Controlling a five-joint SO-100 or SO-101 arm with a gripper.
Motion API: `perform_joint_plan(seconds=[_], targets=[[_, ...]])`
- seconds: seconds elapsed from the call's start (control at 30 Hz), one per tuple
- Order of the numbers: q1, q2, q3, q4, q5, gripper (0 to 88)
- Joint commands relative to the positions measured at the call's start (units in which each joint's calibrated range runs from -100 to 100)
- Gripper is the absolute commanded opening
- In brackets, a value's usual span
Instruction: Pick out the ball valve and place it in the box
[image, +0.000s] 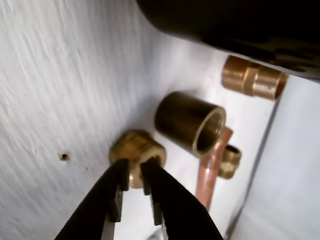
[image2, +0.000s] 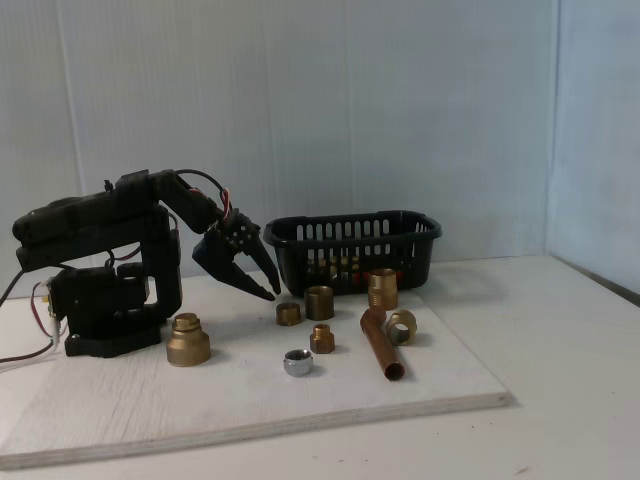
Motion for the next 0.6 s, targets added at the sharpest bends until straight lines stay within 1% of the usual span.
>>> perform_joint_plan(seconds=[0.0,0.07,0.57], targets=[[0.0,-0.6,0.4,5.9,0.3,1.0],[-0.3,-1.0,0.4,11.2,0.1,1.1],[-0.3,-0.7,0.4,10.5,0.3,1.0]])
